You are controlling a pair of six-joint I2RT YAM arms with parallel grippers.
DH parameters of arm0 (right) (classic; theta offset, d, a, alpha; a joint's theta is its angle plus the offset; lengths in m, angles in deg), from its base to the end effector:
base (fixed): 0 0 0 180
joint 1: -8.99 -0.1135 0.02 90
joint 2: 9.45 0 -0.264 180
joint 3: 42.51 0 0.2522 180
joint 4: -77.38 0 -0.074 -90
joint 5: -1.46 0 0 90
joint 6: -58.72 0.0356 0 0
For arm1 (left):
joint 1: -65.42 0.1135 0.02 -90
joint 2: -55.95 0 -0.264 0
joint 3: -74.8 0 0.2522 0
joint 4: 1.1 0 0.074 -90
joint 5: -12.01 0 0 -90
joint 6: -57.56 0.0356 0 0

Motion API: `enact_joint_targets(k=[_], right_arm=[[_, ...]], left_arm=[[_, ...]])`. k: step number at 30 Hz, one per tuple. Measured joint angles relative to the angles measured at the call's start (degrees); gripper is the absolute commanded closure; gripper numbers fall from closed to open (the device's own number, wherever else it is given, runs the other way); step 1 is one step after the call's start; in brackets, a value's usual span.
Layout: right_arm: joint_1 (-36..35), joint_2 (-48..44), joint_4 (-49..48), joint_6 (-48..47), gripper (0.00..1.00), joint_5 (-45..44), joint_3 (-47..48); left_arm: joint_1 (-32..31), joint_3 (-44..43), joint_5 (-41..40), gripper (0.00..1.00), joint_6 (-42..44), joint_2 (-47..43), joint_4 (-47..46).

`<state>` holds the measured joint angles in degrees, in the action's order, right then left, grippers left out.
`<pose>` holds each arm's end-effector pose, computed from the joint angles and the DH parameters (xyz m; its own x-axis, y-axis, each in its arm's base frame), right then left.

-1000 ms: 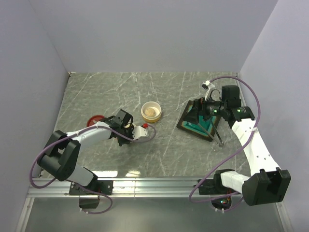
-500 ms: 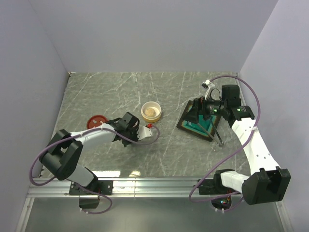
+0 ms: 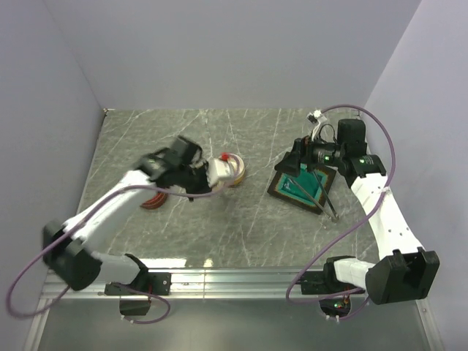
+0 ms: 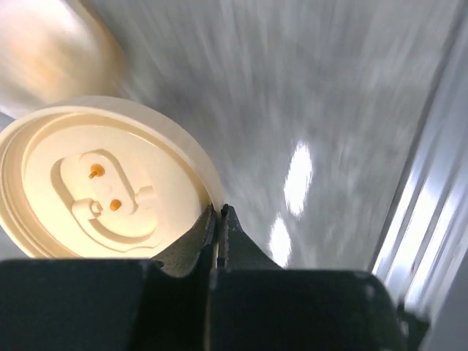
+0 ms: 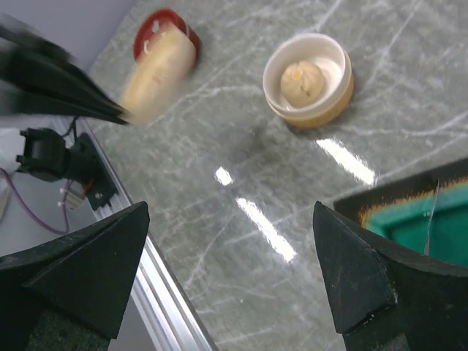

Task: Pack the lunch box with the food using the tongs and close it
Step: Pick up the lid of the lunch box with the left arm, then pass the lid of the lunch box from the left arm to the right

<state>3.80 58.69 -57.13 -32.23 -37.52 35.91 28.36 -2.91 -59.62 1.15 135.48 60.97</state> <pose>0.2451 0.0500 0.3479 -0.5627 -0.0616 -0.8244 -0.6989 0.5681 0.4346 0.2099 -0.1726 0.2683 -0.2193 0.8235 -0.5232 0.9651 0.2619 0.0077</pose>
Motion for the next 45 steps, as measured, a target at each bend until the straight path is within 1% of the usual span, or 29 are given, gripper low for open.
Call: enact_joint_targets(k=[1,3,4,6,8,11,13,15,19,21,22,24,26,28,31,34,36,41,45], right_arm=[[0.00,0.24,-1.03,0.68,0.01,0.42,0.42],[-0.02,1.05,-2.71,1.99,0.03,1.36,1.79],[-0.02,1.57,-3.67,2.69,0.03,1.90,2.56],[-0.24,2.49,-5.70,4.07,0.04,2.93,4.04],[-0.68,2.93,-7.74,5.66,0.05,3.98,4.98],[-2.16,2.97,-10.95,8.39,0.07,5.18,5.88],[-3.85,2.99,-12.79,10.29,0.07,5.68,6.49],[-6.10,2.99,-14.25,11.96,0.07,5.77,7.02],[-12.74,2.99,-18.01,16.90,0.08,5.44,7.41],[-15.28,3.30,-20.70,20.28,0.08,5.66,7.41],[-16.28,3.45,-22.10,22.29,0.08,5.79,7.41],[-17.35,4.04,-25.70,26.64,0.08,6.05,7.39],[-17.49,4.76,-29.66,31.78,0.08,6.05,7.34],[-17.55,5.75,-34.40,36.92,0.10,5.90,7.30],[-17.88,6.29,-40.04,41.77,0.14,5.22,6.91],[-18.78,6.45,-45.77,45.88,0.16,5.18,6.88],[-19.80,6.54,-48.61,47.84,0.16,5.16,6.88],[-23.45,6.99,-49.33,48.19,0.18,5.18,6.91],[-25.77,7.26,-49.33,48.39,0.17,5.40,6.91]], left_arm=[[1.01,-4.98,4.70,1.00,-0.04,-3.02,0.42],[2.93,-9.57,10.82,1.00,-0.31,-9.31,-1.25],[4.00,-10.25,14.21,1.00,-0.74,-14.14,-2.93],[4.46,-10.23,19.43,1.00,-1.77,-21.11,-3.37],[3.96,-10.32,24.87,1.00,-2.71,-25.42,-3.34],[3.78,-10.03,29.77,1.00,-3.91,-26.40,-3.98],[3.82,-8.92,30.86,1.00,-3.96,-26.29,-4.70],[3.87,-6.99,31.39,1.00,-3.78,-26.60,-5.33],[4.02,-4.66,33.09,1.00,-4.46,-28.89,-6.64],[5.22,-4.66,36.52,1.00,-6.78,-29.97,-8.90],[6.36,-4.66,38.56,1.00,-8.33,-30.25,-10.29],[10.01,-4.57,43.19,1.00,-14.88,-30.71,-14.84],[13.73,-1.70,47.45,1.00,-25.75,-31.89,-26.38],[16.85,2.36,49.81,1.00,-36.74,-33.24,-37.38],[19.47,5.60,52.39,1.00,-47.98,-34.38,-47.67],[20.70,5.88,53.72,1.00,-54.31,-35.12,-53.81],[21.20,5.88,54.18,1.00,-56.94,-35.80,-56.70],[21.66,5.88,55.10,1.00,-60.50,-36.94,-61.00],[22.08,5.88,54.88,1.00,-62.05,-36.94,-62.34]])
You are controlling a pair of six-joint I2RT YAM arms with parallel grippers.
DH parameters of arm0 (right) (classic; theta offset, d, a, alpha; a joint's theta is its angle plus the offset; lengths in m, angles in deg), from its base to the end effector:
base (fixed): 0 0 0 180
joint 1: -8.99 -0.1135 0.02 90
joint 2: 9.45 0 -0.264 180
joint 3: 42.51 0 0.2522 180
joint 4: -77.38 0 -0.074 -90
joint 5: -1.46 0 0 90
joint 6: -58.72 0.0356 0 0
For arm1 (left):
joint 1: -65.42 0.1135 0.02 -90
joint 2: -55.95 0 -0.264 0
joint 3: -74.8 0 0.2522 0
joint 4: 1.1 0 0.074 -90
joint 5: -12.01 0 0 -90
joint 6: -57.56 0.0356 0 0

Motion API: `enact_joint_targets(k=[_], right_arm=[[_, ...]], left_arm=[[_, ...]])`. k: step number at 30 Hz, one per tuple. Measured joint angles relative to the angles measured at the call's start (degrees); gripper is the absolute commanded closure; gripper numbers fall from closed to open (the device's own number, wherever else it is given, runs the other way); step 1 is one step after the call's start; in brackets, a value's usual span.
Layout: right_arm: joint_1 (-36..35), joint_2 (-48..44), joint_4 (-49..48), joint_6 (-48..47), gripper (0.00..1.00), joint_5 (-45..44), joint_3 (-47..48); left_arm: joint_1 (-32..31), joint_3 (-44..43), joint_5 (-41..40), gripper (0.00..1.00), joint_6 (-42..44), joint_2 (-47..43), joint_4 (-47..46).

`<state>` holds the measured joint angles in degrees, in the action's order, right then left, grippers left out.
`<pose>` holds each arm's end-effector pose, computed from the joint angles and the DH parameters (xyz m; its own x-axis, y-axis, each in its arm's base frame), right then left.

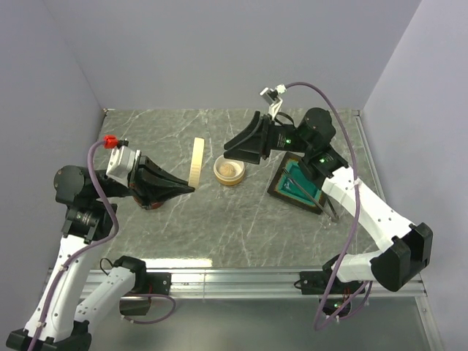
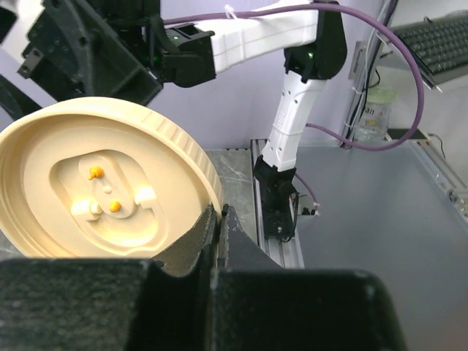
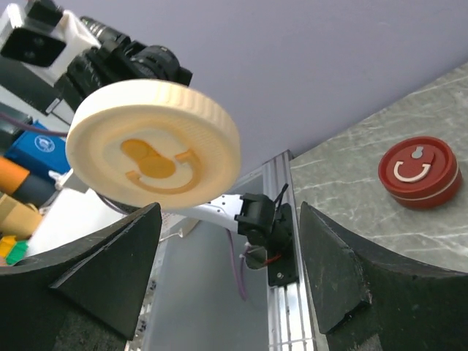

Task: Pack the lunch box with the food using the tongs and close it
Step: Pass the lid of the lunch box from the left arm to the right

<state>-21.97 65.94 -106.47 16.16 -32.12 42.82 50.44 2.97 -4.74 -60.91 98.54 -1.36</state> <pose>0.2358 0.1761 0.4348 -0.5824 0.1257 -0.8031 -0.8123 -0.0510 0.5810 0.1062 -0.0637 0.4568 -0.0011 -0.1419 -0.9899 1.0000 -0.0053 -0.0004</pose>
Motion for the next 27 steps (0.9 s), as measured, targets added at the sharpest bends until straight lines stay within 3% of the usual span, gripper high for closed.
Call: enact_joint_targets(k=[4,10,17,21,27], right_arm=[[-1.31,-0.04,4.02,-5.62,0.16,-0.79,0.61],[-1.51,-0.50,19.45,-27.76,0.13,-9.66,4.17],[-1.36,-1.86,28.09,-43.01,0.12,-17.79,3.91],[-1.42,-2.95,28.11,-48.28,0.12,-22.38,2.62],[-2.49,-3.10,25.68,-48.57,0.12,-27.17,0.85]], left_arm=[[1.44,0.00,-2.12,1.00,-4.17,0.46,-1.11],[4.13,-0.09,-7.56,1.00,-14.67,4.02,-1.51],[6.27,-1.86,-9.16,1.00,-29.14,13.29,-0.09],[6.91,-1.86,-8.57,1.00,-37.42,17.44,-0.31],[7.76,-2.38,-7.10,0.99,-49.00,22.73,-4.96]])
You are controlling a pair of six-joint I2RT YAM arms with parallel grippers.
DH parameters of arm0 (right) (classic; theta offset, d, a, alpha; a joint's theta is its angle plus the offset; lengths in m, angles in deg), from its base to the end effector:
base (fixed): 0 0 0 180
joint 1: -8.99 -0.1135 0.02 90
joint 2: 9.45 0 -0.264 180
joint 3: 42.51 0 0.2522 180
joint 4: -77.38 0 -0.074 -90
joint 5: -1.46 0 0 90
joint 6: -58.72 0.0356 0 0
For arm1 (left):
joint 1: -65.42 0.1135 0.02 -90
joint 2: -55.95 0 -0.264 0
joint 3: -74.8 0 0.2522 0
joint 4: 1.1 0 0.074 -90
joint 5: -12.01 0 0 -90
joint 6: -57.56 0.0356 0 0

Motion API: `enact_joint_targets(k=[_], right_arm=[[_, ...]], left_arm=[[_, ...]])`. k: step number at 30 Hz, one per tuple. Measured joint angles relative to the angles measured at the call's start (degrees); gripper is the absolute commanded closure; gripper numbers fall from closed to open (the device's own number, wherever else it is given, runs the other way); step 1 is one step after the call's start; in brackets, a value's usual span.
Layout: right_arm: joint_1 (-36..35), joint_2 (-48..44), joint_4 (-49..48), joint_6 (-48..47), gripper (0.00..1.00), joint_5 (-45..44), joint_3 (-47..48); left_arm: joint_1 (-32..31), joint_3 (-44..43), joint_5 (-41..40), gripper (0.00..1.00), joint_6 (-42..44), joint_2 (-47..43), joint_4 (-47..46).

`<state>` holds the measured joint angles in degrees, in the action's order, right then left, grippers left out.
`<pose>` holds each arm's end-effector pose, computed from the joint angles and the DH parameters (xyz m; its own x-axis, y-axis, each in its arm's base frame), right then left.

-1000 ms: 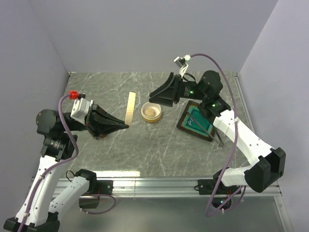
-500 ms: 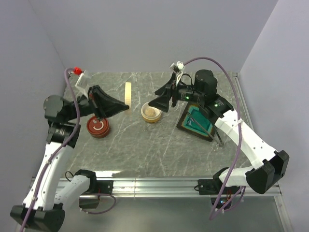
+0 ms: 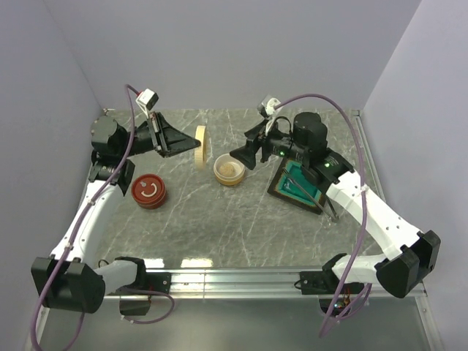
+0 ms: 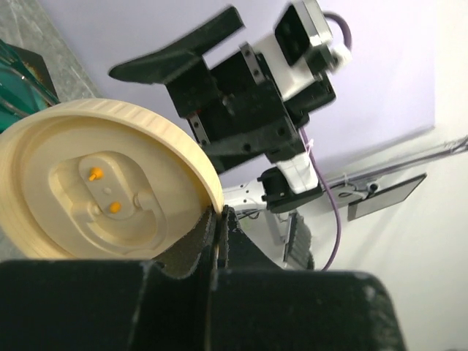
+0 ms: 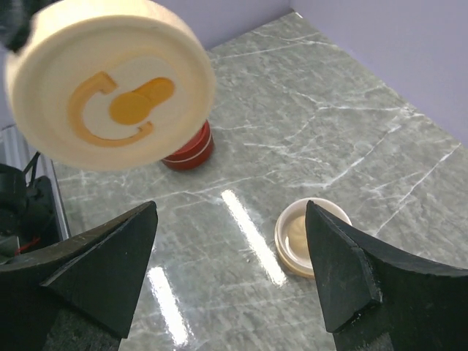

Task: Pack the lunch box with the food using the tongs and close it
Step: Pass the lid of the lunch box from the left arm to the right

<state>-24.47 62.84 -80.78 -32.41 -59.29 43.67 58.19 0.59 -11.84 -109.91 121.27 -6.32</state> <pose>0.2312 0.1736 0.4110 -0.0979 -0.0853 -0.9915 -0.8869 0.4595 0.0480 0.2386 -0.0631 0.4139 -0.8562 -0.2893 -0.4281 0.4380 0.0329 -0.8984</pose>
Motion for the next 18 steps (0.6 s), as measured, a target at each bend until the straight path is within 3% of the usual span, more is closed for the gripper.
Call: enact_joint_targets(k=[18], right_arm=[[-9.03,7.82,-2.60,1.64,0.11,-8.68,4.11]], left_arm=[[4.15,1.97,0.59,0.99,-14.43,6.69,-5.07]])
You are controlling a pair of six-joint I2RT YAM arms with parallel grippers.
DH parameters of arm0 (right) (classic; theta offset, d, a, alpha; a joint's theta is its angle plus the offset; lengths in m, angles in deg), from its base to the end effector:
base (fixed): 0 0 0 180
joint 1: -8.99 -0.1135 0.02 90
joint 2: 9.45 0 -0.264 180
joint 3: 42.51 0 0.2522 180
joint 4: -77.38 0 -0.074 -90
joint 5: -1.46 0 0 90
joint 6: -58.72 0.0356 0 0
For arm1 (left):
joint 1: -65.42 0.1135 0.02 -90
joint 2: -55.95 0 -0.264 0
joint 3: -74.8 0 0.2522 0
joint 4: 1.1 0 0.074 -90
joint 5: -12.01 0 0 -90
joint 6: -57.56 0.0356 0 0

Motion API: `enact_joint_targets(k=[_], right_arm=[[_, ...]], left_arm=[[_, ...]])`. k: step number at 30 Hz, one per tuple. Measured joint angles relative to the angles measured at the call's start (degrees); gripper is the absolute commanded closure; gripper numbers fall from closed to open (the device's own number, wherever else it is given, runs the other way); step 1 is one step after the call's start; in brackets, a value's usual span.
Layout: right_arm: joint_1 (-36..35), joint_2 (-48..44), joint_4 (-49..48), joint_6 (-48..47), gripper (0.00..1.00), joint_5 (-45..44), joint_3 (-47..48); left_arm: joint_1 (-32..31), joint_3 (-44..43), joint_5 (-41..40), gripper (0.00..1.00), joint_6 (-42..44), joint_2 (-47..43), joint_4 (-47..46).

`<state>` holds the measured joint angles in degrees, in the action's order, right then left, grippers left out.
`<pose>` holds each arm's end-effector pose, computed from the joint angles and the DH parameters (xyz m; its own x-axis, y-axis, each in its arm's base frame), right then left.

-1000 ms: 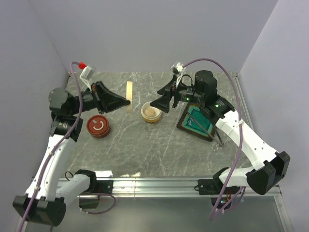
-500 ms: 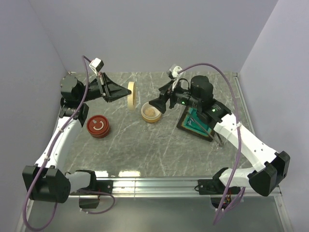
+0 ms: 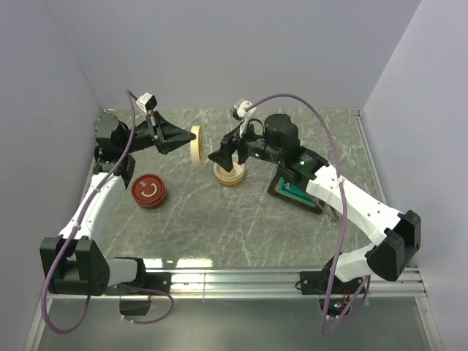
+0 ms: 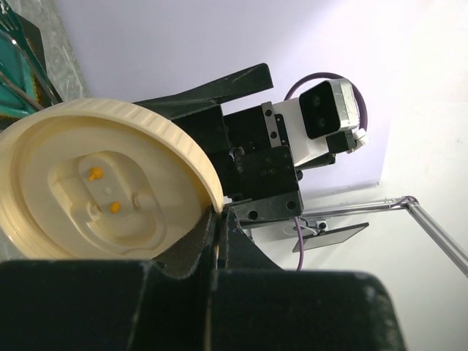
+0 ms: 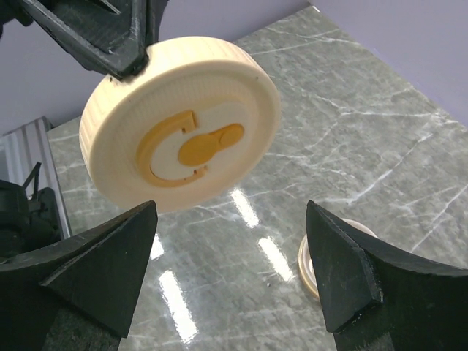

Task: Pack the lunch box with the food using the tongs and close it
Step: Pass the lid of the lunch box from the left arm to the right

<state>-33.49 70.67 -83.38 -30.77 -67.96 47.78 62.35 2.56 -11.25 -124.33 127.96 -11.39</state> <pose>0.2341 0.2314 0.4012 -0.1242 -0.1024 -0.9870 -0.8872 0.4570 0.0642 0.2751 -0.0475 0.3817 -0.9286 -0.3455 -0.1352 0.1518 -0.0212 -0.9882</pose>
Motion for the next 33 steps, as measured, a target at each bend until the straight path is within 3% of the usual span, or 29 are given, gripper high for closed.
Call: enact_joint_targets(k=[33], right_arm=[[-4.17,4.46,-1.64,0.61,0.13,-4.00,4.26]], left_arm=[[0.15,1.79,0.85,0.99,-3.54,0.20,-4.81]])
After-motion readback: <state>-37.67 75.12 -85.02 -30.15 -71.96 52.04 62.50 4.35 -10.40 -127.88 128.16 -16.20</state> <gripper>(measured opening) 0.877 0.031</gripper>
